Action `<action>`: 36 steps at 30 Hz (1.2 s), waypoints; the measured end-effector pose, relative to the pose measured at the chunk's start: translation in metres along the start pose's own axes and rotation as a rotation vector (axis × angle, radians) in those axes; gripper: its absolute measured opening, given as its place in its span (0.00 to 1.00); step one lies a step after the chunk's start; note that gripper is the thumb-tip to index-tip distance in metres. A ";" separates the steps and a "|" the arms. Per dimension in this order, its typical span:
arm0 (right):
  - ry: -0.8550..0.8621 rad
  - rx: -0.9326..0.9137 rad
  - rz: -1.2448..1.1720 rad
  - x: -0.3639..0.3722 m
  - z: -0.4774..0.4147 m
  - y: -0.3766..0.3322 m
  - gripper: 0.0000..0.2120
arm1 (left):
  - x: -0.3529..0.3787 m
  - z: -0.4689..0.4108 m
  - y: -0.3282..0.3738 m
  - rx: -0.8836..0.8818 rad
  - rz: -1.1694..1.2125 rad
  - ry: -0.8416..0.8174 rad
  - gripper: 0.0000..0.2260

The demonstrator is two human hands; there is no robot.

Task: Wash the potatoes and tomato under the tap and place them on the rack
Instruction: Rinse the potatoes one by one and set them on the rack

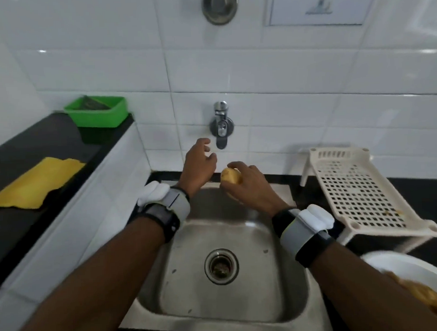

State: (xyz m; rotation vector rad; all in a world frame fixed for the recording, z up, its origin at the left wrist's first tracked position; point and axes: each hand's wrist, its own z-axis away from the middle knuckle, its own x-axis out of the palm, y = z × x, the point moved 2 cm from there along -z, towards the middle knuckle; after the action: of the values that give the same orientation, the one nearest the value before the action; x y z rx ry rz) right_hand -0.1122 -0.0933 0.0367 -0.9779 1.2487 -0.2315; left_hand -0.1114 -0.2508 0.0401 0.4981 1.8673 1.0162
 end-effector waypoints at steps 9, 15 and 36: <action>-0.016 0.098 -0.274 0.015 -0.036 -0.001 0.24 | 0.014 -0.052 0.023 0.076 0.005 0.088 0.12; -0.045 0.201 -0.469 0.024 -0.036 0.001 0.19 | 0.014 -0.063 0.012 0.076 0.041 0.061 0.09; 0.038 0.206 -0.459 0.066 -0.036 0.026 0.14 | 0.038 0.015 -0.042 -0.480 0.357 -0.304 0.14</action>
State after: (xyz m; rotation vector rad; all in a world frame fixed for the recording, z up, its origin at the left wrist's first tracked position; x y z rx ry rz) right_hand -0.1298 -0.1373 -0.0273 -1.0725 0.9972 -0.7263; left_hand -0.1142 -0.2429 -0.0179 0.6627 1.2331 1.4825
